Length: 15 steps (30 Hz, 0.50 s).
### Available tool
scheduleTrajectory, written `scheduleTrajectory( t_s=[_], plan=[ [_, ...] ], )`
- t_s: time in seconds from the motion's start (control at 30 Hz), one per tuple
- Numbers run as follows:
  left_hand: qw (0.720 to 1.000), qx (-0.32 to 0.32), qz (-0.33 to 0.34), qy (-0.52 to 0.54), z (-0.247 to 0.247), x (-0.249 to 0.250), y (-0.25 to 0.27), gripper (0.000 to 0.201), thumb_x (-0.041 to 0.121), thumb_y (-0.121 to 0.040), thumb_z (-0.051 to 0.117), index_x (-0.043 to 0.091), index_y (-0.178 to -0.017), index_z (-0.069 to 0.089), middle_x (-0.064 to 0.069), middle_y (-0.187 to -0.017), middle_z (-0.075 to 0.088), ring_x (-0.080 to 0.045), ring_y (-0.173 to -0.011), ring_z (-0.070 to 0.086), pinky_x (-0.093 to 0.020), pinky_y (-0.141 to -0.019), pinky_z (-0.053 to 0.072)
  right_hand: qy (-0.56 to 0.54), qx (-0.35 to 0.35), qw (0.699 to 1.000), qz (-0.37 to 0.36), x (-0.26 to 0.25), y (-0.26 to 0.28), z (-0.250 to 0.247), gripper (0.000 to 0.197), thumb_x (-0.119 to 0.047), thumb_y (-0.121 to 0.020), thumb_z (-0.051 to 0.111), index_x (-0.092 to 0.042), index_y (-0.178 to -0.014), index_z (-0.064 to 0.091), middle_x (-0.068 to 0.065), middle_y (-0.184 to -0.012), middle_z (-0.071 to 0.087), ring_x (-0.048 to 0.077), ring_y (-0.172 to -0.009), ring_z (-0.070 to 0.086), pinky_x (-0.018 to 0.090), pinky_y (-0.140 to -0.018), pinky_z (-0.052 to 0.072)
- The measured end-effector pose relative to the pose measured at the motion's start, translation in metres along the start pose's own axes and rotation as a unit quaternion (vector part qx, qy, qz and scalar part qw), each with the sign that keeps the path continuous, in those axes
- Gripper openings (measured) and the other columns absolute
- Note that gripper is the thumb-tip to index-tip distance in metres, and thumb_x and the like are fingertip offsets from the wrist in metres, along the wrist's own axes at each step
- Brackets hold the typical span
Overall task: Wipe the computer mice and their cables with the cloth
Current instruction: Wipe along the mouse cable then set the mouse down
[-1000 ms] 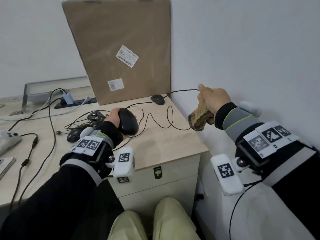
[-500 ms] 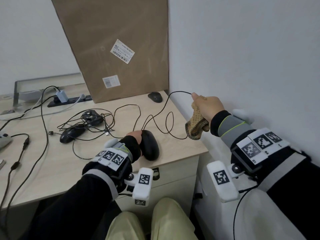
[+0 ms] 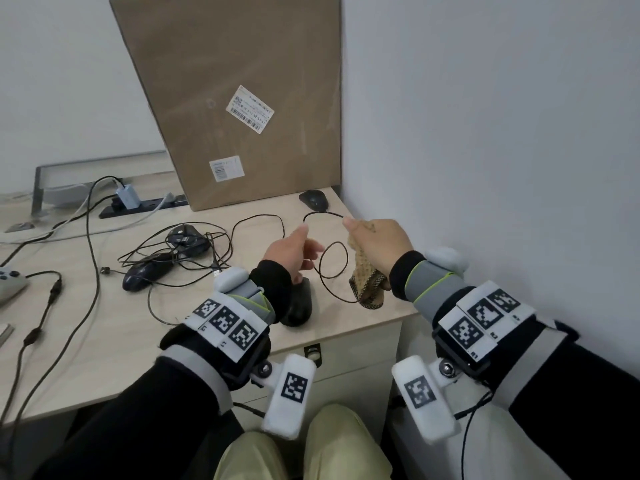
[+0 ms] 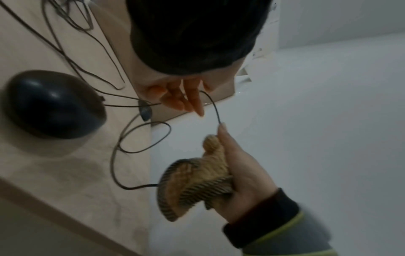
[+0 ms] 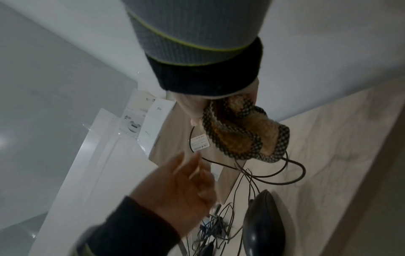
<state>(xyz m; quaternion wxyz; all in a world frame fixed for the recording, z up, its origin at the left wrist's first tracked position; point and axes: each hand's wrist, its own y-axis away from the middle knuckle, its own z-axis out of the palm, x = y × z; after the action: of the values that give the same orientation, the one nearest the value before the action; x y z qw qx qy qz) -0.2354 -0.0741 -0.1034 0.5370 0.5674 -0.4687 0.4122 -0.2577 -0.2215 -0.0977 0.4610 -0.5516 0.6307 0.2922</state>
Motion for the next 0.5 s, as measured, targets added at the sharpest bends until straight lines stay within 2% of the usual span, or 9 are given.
scheduleTrajectory(
  t_s=[0.03, 0.1, 0.17, 0.27, 0.37, 0.43, 0.5],
  plan=[
    [1.0, -0.03, 0.008, -0.002, 0.003, 0.003, 0.001, 0.047, 0.043, -0.099, 0.033, 0.017, -0.071, 0.061, 0.002, -0.069, 0.052, -0.012, -0.059, 0.043, -0.023, -0.05, 0.025, 0.006, -0.017, 1.0, -0.009, -0.002, 0.002, 0.004, 0.045, -0.043, -0.09, 0.053, -0.012, -0.059, 0.061, 0.002, -0.066, 0.063, 0.025, -0.071, 0.058, 0.035, -0.077, 0.047],
    [0.998, -0.06, 0.015, -0.001, 0.005, 0.012, 0.005, 0.043, 0.044, -0.099, 0.033, 0.019, -0.079, 0.062, 0.001, -0.069, 0.052, -0.011, -0.056, 0.039, -0.023, -0.048, 0.023, 0.025, -0.056, 0.998, -0.027, -0.007, 0.006, 0.013, 0.048, -0.045, -0.088, 0.055, -0.019, -0.048, 0.054, -0.008, -0.051, 0.056, 0.018, -0.057, 0.052, 0.033, -0.068, 0.044],
    [0.997, -0.074, 0.019, 0.006, 0.003, 0.016, 0.0, 0.04, 0.039, -0.1, 0.035, 0.021, -0.081, 0.065, 0.0, -0.066, 0.046, -0.012, -0.053, 0.034, -0.024, -0.046, 0.022, 0.061, -0.092, 0.993, -0.041, -0.01, 0.009, 0.021, 0.053, -0.046, -0.087, 0.055, -0.019, -0.042, 0.048, -0.009, -0.039, 0.049, 0.014, -0.048, 0.045, 0.03, -0.059, 0.037],
    [0.996, -0.08, 0.023, 0.026, -0.003, 0.016, -0.009, 0.036, 0.031, -0.101, 0.037, 0.022, -0.084, 0.067, 0.0, -0.069, 0.043, -0.012, -0.055, 0.031, -0.024, -0.048, 0.021, 0.052, -0.094, 0.993, -0.048, -0.011, 0.012, 0.024, 0.055, -0.046, -0.087, 0.055, -0.02, -0.04, 0.046, -0.009, -0.041, 0.049, 0.01, -0.045, 0.043, 0.029, -0.056, 0.034],
    [0.999, -0.029, 0.023, 0.032, -0.013, 0.015, -0.02, 0.036, 0.029, -0.102, 0.034, 0.022, -0.082, 0.064, 0.003, -0.075, 0.049, -0.009, -0.057, 0.033, -0.019, -0.043, 0.023, 0.011, -0.051, 0.997, -0.052, -0.017, 0.012, 0.015, 0.051, -0.046, -0.09, 0.053, -0.02, -0.046, 0.05, -0.008, -0.05, 0.053, 0.011, -0.048, 0.046, 0.027, -0.061, 0.039],
    [0.999, 0.012, 0.013, 0.04, -0.028, 0.015, -0.031, 0.038, 0.029, -0.102, 0.032, 0.022, -0.079, 0.061, 0.004, -0.073, 0.048, -0.008, -0.055, 0.032, -0.015, -0.036, 0.023, -0.006, -0.03, 0.998, -0.05, -0.017, 0.009, 0.005, 0.051, -0.045, -0.091, 0.053, -0.019, -0.047, 0.05, -0.007, -0.051, 0.053, 0.014, -0.05, 0.049, 0.029, -0.065, 0.043],
    [0.998, 0.049, -0.003, 0.042, -0.048, 0.013, -0.046, 0.039, 0.031, -0.103, 0.029, 0.023, -0.078, 0.058, 0.005, -0.07, 0.046, -0.007, -0.053, 0.03, -0.012, -0.033, 0.021, -0.038, -0.003, 0.999, -0.031, -0.014, 0.002, -0.007, 0.054, -0.048, -0.087, 0.057, -0.018, -0.042, 0.052, -0.009, -0.047, 0.053, 0.024, -0.055, 0.056, 0.04, -0.073, 0.052]
  ],
)
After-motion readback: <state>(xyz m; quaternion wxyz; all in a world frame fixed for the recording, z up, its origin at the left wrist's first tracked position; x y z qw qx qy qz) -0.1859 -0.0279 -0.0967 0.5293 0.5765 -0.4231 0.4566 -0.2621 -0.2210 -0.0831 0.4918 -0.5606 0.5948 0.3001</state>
